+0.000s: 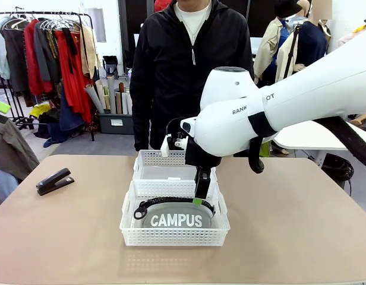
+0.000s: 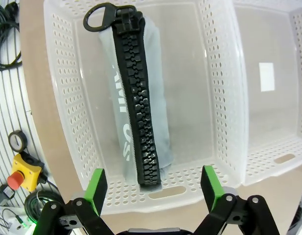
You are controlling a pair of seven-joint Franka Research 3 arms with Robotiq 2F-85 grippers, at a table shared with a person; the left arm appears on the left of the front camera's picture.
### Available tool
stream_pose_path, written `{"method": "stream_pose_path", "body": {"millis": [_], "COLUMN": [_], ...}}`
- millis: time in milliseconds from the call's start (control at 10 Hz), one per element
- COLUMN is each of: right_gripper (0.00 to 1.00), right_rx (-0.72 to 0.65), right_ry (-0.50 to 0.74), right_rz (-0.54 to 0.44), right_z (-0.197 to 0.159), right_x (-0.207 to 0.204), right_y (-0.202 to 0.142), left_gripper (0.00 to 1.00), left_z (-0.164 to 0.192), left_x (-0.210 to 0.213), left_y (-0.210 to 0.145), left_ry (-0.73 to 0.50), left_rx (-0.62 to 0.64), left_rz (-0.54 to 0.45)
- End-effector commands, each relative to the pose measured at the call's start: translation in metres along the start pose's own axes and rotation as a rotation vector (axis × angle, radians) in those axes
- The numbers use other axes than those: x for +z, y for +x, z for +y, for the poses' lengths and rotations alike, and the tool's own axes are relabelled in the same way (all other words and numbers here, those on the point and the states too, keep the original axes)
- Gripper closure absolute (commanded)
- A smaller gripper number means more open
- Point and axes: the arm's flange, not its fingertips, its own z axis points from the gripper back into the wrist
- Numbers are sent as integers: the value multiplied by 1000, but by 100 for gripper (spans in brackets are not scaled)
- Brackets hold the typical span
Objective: Distribute items into two baskets.
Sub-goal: Pick up the Stapler that the person points to.
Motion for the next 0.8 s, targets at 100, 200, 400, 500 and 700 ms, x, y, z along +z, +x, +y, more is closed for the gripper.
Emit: {"method": "stream_pose_path", "body": {"millis": [100,200,400,500,700], "right_gripper": [0,0,0,0,0], "right_rx": [-2,-2,-2,-2,-2], "right_ry": [-1,-1,-1,-1,-1], "right_rz": [-1,-1,-1,-1,-1], "right_z": [-1,-1,-1,-1,-1], "right_x": [1,1,1,1,1], "right_y": [-1,-1,-1,-1,-1], "left_gripper": [0,0,0,0,0], "left_z": [-2,-2,-2,-2,-2], "left_x": [0,0,0,0,0], "left_y": [0,0,0,0,0], "left_ry": [1,1,1,1,1], "left_rx": [-4,-4,-4,-4,-4], "left_rz": [-5,-5,-5,-5,-5]}}
